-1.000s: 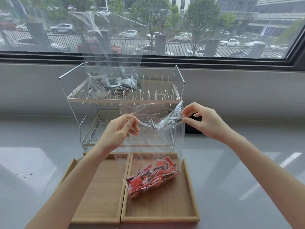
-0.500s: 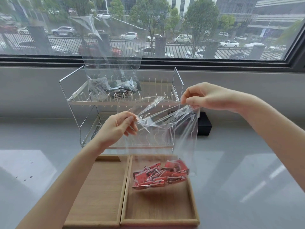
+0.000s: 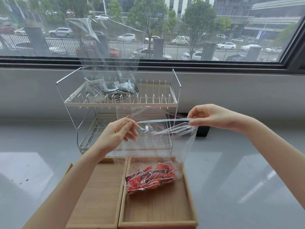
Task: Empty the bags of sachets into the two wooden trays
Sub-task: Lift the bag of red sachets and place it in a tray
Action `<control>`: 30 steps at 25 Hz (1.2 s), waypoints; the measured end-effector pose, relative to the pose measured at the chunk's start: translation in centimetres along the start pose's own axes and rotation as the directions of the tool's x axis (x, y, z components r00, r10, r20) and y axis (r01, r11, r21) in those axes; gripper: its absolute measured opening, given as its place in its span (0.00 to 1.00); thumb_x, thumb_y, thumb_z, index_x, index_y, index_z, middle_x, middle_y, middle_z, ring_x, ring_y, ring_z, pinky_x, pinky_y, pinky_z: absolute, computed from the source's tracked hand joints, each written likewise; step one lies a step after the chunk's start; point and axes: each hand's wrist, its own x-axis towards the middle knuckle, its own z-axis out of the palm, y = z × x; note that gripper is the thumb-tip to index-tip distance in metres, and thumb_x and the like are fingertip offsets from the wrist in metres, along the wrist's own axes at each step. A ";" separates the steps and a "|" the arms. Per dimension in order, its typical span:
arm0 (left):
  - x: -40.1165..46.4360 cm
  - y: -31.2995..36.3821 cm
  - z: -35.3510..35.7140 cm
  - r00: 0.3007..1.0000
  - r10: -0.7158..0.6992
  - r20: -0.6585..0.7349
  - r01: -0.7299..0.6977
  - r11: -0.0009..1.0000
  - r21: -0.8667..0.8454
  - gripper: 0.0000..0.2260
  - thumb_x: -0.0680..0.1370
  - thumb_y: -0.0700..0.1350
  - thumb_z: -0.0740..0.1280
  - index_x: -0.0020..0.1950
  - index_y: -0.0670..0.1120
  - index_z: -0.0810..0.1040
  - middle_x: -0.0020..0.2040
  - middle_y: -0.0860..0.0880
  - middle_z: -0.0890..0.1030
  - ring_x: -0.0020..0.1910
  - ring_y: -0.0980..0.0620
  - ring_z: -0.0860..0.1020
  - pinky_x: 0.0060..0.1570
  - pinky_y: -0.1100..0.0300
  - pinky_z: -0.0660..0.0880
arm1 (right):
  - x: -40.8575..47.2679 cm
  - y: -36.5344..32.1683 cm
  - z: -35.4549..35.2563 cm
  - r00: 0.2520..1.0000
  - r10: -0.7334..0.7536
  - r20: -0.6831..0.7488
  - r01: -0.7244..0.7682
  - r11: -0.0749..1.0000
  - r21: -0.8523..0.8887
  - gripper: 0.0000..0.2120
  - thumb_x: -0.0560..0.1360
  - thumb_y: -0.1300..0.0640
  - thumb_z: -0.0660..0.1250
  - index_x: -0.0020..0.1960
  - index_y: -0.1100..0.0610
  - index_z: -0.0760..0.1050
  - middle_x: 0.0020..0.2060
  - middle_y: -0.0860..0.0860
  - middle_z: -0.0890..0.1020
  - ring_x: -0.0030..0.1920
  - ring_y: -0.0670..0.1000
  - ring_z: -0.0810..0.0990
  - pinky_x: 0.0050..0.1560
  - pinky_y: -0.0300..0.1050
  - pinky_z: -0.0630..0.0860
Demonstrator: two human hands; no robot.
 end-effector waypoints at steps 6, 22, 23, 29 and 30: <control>0.5 -0.6 -0.6 0.998 0.052 -0.019 -0.048 0.985 0.165 0.12 0.79 0.38 0.56 0.41 0.49 0.74 0.25 0.56 0.78 0.24 0.60 0.75 0.26 0.71 0.70 | -0.2 -3.8 -2.3 0.930 -0.191 -0.315 0.355 0.690 0.630 0.06 0.68 0.64 0.68 0.42 0.54 0.77 0.25 0.44 0.75 0.24 0.41 0.71 0.30 0.31 0.73; -0.6 -2.4 -0.3 0.990 -0.131 -0.057 0.113 0.962 -0.250 0.16 0.70 0.60 0.66 0.54 0.57 0.75 0.43 0.57 0.85 0.45 0.61 0.82 0.46 0.66 0.78 | -1.4 6.6 7.0 0.968 0.121 -0.219 -0.032 0.929 0.369 0.22 0.73 0.56 0.67 0.65 0.50 0.66 0.52 0.45 0.81 0.49 0.35 0.79 0.54 0.34 0.72; -0.9 -3.0 -0.3 0.989 -0.149 -0.017 0.138 0.949 -0.283 0.26 0.63 0.66 0.69 0.57 0.57 0.73 0.50 0.57 0.83 0.51 0.61 0.81 0.51 0.65 0.77 | -1.7 7.5 7.8 0.965 0.150 -0.216 -0.056 0.919 0.390 0.20 0.73 0.57 0.66 0.64 0.51 0.68 0.52 0.45 0.81 0.49 0.36 0.79 0.52 0.33 0.73; -3.5 -7.1 1.8 0.938 -0.344 0.041 0.346 0.928 -0.135 0.47 0.55 0.64 0.72 0.71 0.54 0.60 0.67 0.54 0.70 0.63 0.57 0.71 0.59 0.64 0.66 | -1.6 11.5 11.9 0.933 0.317 -0.171 -0.210 0.864 0.457 0.12 0.75 0.59 0.64 0.58 0.53 0.74 0.54 0.46 0.80 0.56 0.46 0.77 0.57 0.39 0.73; -3.6 -8.0 2.2 0.922 -0.386 0.036 0.387 0.913 -0.130 0.47 0.57 0.63 0.72 0.72 0.52 0.58 0.68 0.53 0.69 0.64 0.56 0.70 0.61 0.62 0.65 | -1.4 11.7 12.4 0.931 0.322 -0.169 -0.217 0.866 0.451 0.11 0.76 0.58 0.64 0.57 0.52 0.73 0.56 0.48 0.79 0.55 0.46 0.77 0.59 0.40 0.72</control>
